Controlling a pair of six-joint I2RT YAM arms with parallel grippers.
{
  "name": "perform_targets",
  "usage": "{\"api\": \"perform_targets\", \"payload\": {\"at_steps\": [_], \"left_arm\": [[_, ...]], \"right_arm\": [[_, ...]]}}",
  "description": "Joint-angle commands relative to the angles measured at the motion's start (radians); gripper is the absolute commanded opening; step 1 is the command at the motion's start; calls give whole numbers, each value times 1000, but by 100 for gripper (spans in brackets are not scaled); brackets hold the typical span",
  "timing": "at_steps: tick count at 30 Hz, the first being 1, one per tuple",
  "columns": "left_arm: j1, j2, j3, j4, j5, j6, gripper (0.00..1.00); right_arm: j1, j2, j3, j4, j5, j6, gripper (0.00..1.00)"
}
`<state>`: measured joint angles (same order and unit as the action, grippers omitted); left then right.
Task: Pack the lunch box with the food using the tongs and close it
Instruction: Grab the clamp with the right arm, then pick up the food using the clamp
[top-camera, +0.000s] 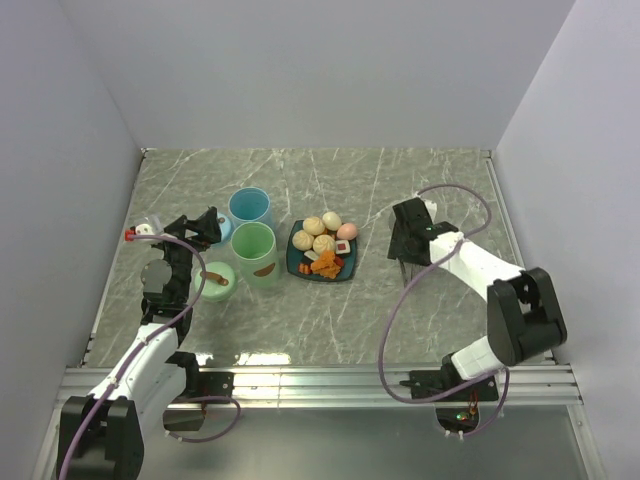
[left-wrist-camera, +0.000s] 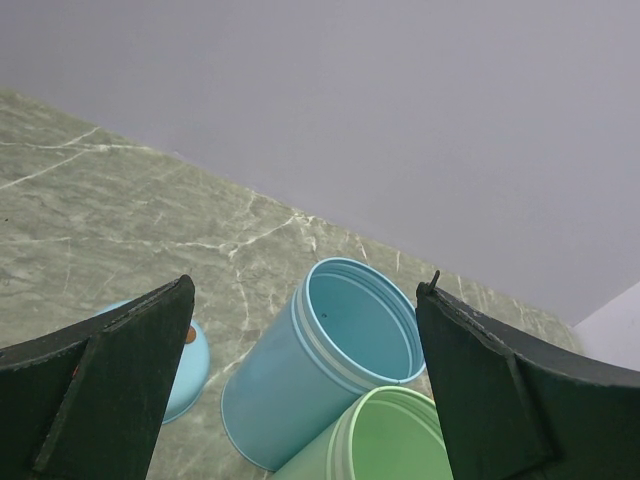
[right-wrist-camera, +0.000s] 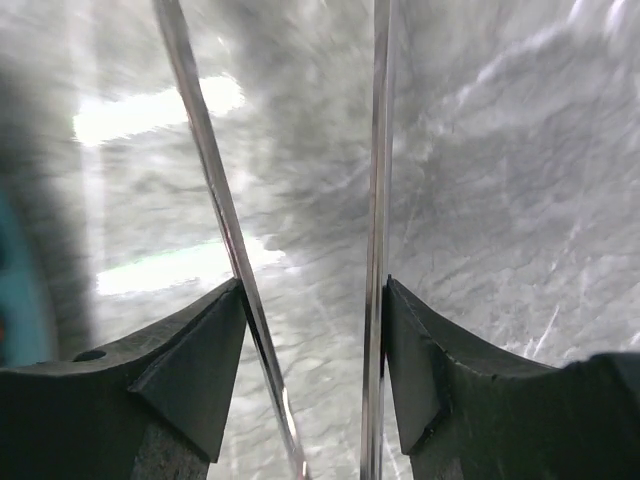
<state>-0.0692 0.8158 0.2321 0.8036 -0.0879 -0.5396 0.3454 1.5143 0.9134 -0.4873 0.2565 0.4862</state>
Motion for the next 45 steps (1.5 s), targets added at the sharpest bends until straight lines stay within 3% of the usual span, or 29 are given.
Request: {"api": "perform_targets", "payload": {"at_steps": [1, 10, 26, 35, 45], "left_arm": [[6, -14, -8, 45, 22, -8, 99], [6, -21, -17, 54, 22, -13, 99], [8, -17, -17, 59, 31, -16, 99], [8, -12, -16, 60, 31, -13, 99], [8, -7, -17, 63, 28, -11, 99]], "right_arm": [[27, -98, -5, 65, 56, 11, 63], [67, -207, -50, 142, 14, -14, 64], [290, -471, -94, 246, -72, -104, 64], [398, -324, -9, 245, -72, -149, 64], [438, -184, 91, 222, -34, -170, 64]]}}
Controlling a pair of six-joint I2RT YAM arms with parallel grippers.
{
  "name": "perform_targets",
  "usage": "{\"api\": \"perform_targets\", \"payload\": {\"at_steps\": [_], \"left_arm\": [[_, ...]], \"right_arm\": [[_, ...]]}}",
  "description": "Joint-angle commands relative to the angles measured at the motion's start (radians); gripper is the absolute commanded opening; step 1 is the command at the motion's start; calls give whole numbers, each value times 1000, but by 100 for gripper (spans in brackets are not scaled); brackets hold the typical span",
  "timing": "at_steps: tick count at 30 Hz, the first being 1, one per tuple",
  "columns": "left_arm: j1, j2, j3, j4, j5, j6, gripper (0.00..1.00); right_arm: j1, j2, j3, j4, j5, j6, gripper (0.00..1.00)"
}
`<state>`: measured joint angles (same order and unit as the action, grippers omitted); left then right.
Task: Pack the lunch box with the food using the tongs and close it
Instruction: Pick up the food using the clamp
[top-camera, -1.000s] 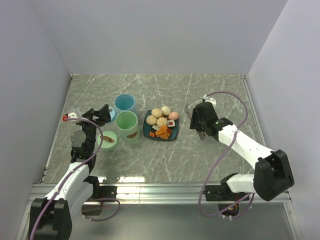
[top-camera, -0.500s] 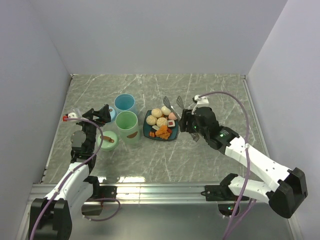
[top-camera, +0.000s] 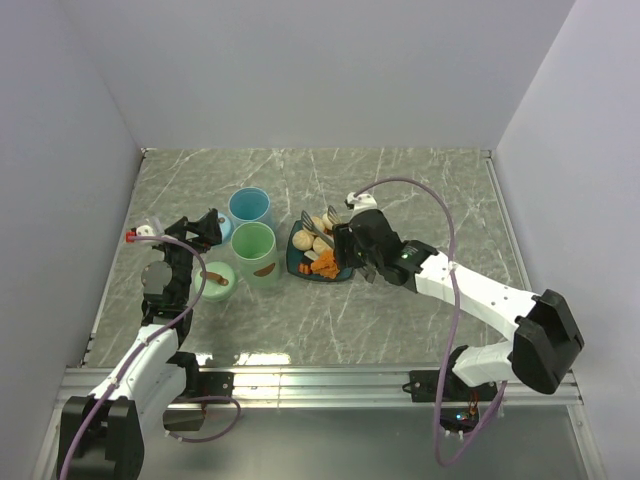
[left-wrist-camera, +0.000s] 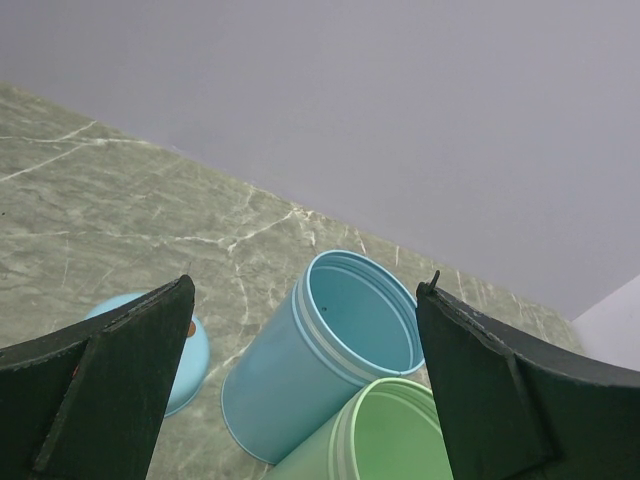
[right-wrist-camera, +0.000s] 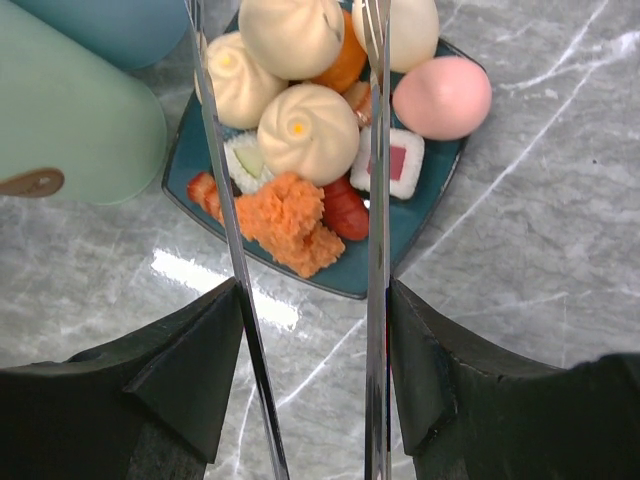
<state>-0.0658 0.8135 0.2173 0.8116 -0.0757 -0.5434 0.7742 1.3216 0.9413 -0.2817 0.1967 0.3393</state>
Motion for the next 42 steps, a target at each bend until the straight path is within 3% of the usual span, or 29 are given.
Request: {"api": "perform_targets", "payload": {"at_steps": [1, 17, 27, 42], "left_arm": [[4, -5, -2, 54, 14, -7, 99], [4, -16, -6, 49, 8, -7, 99], [6, -20, -7, 49, 7, -10, 99], [6, -13, -4, 49, 2, -10, 99]], "right_arm": [[8, 16, 74, 12, 27, -22, 64], [17, 143, 157, -57, 41, -36, 62], [17, 142, 163, -62, 84, -33, 41], [59, 21, 192, -31, 118, -80, 36]]}}
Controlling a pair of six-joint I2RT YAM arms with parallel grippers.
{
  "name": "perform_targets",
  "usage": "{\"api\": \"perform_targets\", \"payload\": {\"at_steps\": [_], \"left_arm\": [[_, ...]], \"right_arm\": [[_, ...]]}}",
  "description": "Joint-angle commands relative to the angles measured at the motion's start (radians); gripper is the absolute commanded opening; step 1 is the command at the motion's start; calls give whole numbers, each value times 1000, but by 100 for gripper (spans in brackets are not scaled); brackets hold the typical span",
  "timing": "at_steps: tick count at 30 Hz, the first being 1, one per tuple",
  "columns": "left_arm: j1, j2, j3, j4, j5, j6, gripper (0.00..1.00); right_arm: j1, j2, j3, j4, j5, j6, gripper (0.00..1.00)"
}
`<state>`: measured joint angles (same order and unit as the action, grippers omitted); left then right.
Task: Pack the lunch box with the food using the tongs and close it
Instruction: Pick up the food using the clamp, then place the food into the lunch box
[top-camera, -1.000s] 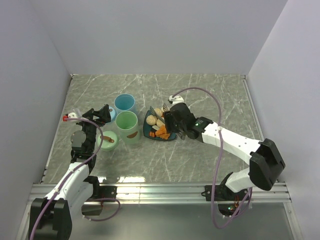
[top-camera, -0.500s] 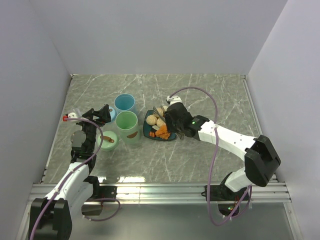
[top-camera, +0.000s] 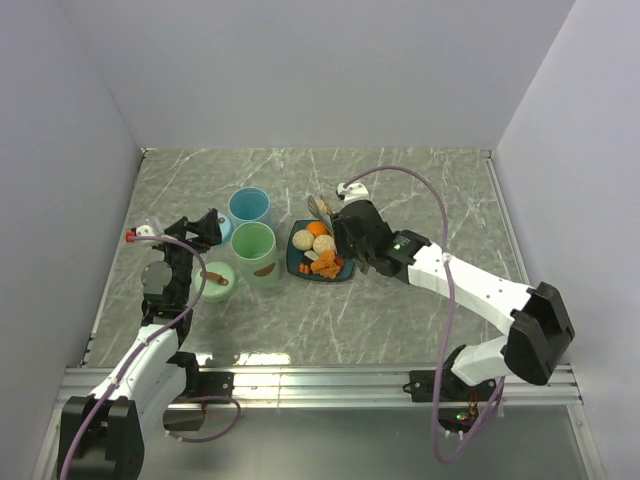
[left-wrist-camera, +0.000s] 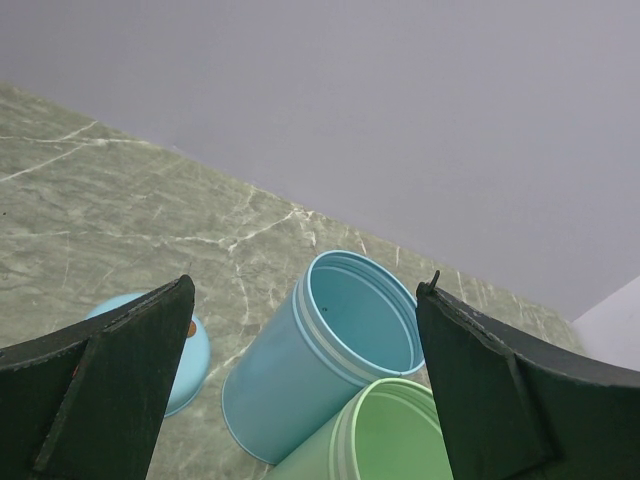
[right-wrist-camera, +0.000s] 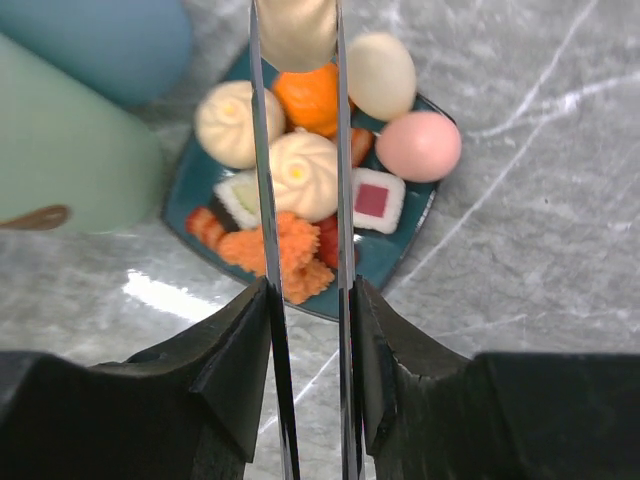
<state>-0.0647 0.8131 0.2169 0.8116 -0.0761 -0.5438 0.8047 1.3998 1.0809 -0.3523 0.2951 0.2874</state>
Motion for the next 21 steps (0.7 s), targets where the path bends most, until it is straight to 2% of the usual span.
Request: {"api": "perform_targets", "payload": {"at_steps": [1, 8, 13, 21], "left_arm": [[5, -11, -4, 50, 2, -11, 99], [5, -11, -4, 46, 2, -12, 99], [5, -12, -2, 46, -1, -10, 100], [5, -11, -2, 44, -2, -10, 100]], "right_arm": [[34, -71, 53, 41, 10, -34, 36], [109, -124, 54, 72, -91, -77, 36], [192, -133, 65, 79, -105, -114, 36], [251, -165, 51, 98, -119, -148, 36]]}}
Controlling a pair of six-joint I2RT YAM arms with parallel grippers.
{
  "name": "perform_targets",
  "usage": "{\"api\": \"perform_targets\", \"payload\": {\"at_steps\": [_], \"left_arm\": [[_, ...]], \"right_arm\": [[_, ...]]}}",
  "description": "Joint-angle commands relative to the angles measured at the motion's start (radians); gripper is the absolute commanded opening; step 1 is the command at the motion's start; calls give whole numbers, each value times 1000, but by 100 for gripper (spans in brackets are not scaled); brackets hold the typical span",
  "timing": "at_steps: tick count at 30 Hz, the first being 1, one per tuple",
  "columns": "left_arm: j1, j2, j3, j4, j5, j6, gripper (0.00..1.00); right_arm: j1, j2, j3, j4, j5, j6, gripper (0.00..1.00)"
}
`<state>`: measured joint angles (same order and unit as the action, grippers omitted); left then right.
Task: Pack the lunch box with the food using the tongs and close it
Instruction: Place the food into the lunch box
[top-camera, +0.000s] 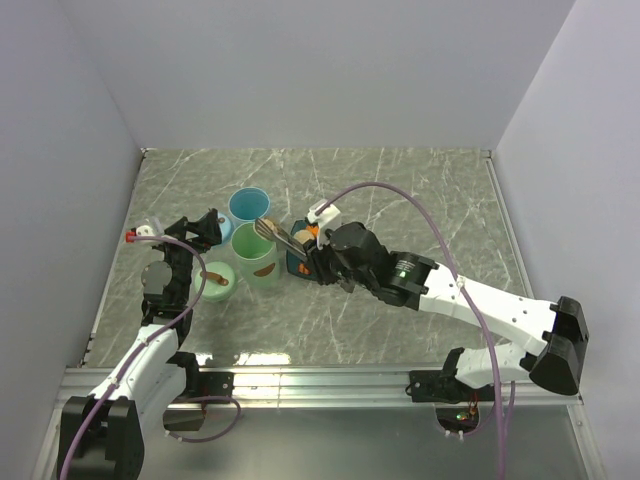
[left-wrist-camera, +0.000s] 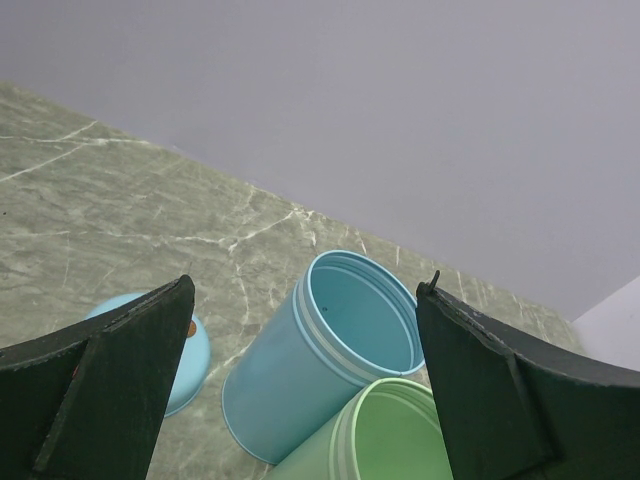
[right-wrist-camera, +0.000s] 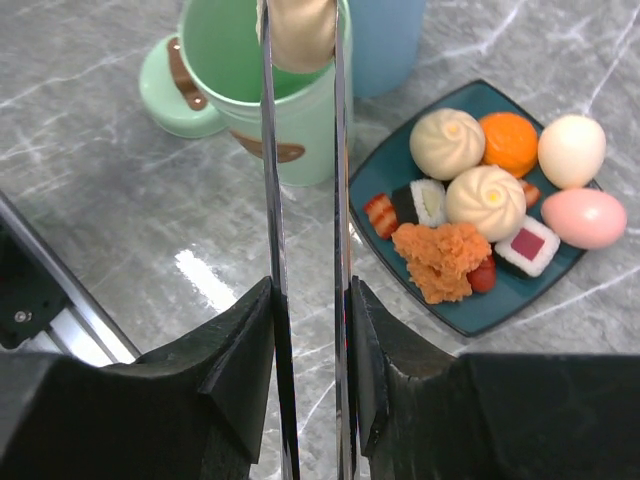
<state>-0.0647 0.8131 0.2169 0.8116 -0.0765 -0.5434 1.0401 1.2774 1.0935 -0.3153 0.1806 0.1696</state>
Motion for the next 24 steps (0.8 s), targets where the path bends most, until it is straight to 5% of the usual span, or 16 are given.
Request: {"api": "perform_targets", "payload": {"at_steps": [1, 15, 24], "left_arm": [[5, -11, -2, 44, -2, -10, 99], [5, -12, -4, 44, 1, -10, 99], [5, -12, -4, 46, 1, -10, 100]], "right_arm": [[23, -41, 40, 62, -9, -38, 36], [51, 14, 54, 88, 5, -82, 58], [51, -21, 36, 81, 123, -61, 60]]}}
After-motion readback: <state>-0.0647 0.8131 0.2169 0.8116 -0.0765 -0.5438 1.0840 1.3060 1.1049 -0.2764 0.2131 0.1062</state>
